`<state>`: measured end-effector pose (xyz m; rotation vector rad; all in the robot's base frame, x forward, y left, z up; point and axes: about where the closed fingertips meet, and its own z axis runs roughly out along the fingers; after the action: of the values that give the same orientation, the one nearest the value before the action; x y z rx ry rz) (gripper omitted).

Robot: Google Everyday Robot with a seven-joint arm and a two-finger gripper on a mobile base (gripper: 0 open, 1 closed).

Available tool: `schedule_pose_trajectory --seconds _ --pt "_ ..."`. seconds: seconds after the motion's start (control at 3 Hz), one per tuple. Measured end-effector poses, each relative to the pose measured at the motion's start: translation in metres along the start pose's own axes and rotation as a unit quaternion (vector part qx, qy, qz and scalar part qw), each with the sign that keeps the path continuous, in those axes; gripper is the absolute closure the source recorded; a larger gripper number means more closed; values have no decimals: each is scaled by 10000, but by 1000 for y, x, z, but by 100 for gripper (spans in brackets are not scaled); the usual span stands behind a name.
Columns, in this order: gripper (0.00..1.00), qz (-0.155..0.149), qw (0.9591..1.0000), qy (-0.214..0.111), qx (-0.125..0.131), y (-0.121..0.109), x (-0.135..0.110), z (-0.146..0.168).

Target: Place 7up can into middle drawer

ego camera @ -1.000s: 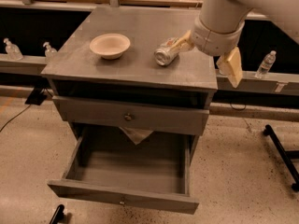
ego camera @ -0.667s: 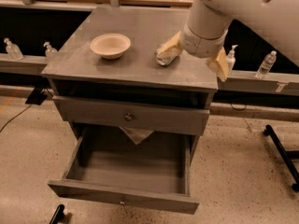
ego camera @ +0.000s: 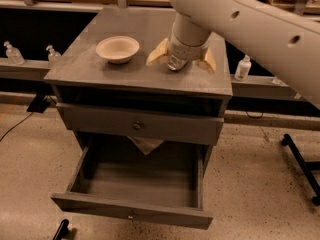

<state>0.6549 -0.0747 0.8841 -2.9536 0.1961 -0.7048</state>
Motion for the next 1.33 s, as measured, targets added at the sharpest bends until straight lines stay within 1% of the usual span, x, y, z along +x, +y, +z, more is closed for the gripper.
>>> schedule_pose_trajectory --seconds 0.33,0.67,1.0,1.33 --pt "0 -109 9999 11 -32 -23 22 19" --pt "0 -21 9997 90 -221 -36 54 37" --pt "0 174 9990 152 -387 -42 84 51" --pt "17 483 9973 72 -543 -35 103 70"
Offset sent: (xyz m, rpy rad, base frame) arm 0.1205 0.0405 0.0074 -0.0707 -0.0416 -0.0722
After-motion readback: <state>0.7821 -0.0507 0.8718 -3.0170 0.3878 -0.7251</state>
